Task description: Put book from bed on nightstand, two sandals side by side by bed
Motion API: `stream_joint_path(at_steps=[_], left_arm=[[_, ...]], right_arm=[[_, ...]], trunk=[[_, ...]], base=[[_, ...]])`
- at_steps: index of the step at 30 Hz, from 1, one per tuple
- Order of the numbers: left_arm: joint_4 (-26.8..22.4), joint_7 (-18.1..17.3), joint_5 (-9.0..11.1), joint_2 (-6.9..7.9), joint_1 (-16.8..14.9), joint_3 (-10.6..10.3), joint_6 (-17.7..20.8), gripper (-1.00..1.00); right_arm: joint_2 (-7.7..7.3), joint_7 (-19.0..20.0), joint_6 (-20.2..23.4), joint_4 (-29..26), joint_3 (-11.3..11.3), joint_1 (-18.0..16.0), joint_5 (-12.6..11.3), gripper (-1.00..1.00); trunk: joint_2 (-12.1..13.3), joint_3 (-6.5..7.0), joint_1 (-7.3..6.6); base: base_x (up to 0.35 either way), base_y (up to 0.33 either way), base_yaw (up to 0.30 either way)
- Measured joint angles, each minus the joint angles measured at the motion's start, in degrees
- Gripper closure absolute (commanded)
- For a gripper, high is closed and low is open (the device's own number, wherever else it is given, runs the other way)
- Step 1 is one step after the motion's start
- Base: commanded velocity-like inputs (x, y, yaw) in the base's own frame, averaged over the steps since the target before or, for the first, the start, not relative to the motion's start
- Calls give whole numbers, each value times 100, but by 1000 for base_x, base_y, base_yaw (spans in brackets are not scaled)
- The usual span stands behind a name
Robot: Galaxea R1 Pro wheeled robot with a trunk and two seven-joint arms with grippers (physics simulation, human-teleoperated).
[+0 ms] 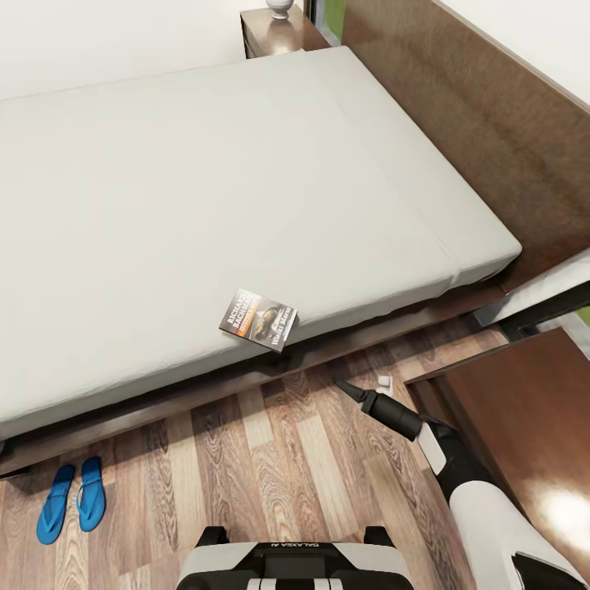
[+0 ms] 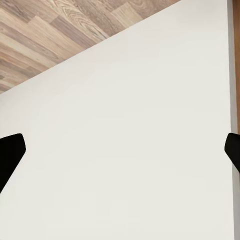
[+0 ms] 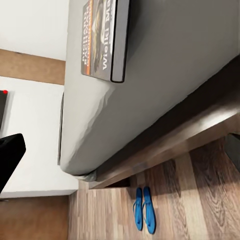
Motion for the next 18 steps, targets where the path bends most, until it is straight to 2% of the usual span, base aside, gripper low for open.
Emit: stream_joint_path(at_steps=[2, 9, 18], left_arm=[[2, 2, 1, 0, 0, -1, 3, -100], [4, 4, 2, 0, 0, 3, 21, -100], [5, 5, 2, 0, 0, 7, 30, -100]], right_arm=[[0, 2, -2, 12, -1, 0, 0, -100], [7, 4, -11, 30, -1, -1, 0, -100], [71, -25, -3, 39, 17, -13, 0, -100]], trunk=[[0, 0, 0], [-279, -125, 153], [-281, -126, 154]], base=[[0, 0, 0], [0, 0, 0], [0, 0, 0]])
